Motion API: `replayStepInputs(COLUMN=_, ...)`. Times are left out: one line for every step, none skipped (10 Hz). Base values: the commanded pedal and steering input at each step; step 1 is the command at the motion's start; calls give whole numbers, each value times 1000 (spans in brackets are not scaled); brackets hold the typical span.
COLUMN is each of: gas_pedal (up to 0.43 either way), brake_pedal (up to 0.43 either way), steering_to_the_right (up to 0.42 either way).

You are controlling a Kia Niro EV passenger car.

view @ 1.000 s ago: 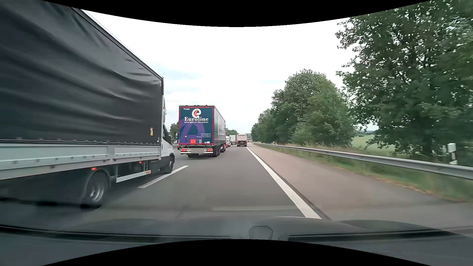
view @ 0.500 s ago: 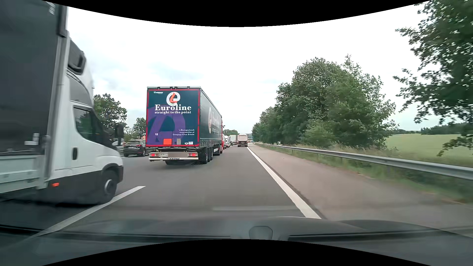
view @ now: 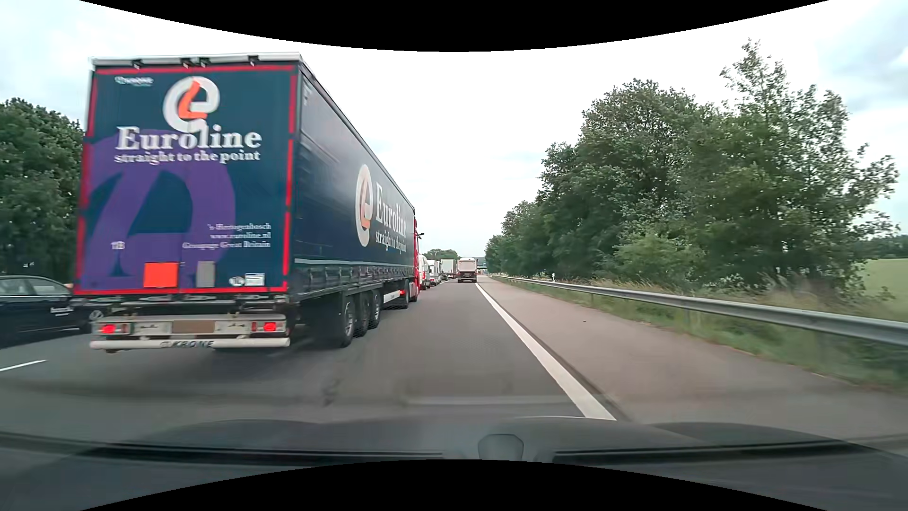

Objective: Follow the waypoints while adhering to traffic rules and regulations

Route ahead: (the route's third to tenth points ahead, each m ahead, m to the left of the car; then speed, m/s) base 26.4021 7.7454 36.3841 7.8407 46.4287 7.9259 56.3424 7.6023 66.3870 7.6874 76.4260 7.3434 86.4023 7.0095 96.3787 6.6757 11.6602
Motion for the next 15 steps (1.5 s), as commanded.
replayStepInputs(gas_pedal=110, brake_pedal=0, steering_to_the_right=-5)
replayStepInputs(gas_pedal=110, brake_pedal=0, steering_to_the_right=-5)
replayStepInputs(gas_pedal=110, brake_pedal=0, steering_to_the_right=-5)
replayStepInputs(gas_pedal=110, brake_pedal=0, steering_to_the_right=-5)
replayStepInputs(gas_pedal=110, brake_pedal=0, steering_to_the_right=-4)
replayStepInputs(gas_pedal=110, brake_pedal=0, steering_to_the_right=-4)
replayStepInputs(gas_pedal=110, brake_pedal=0, steering_to_the_right=-3)
replayStepInputs(gas_pedal=110, brake_pedal=0, steering_to_the_right=-3)
replayStepInputs(gas_pedal=110, brake_pedal=0, steering_to_the_right=-3)
replayStepInputs(gas_pedal=110, brake_pedal=0, steering_to_the_right=-3)
replayStepInputs(gas_pedal=110, brake_pedal=0, steering_to_the_right=-3)
replayStepInputs(gas_pedal=110, brake_pedal=0, steering_to_the_right=-3)
replayStepInputs(gas_pedal=110, brake_pedal=0, steering_to_the_right=-3)
replayStepInputs(gas_pedal=110, brake_pedal=0, steering_to_the_right=-3)
replayStepInputs(gas_pedal=110, brake_pedal=0, steering_to_the_right=-3)
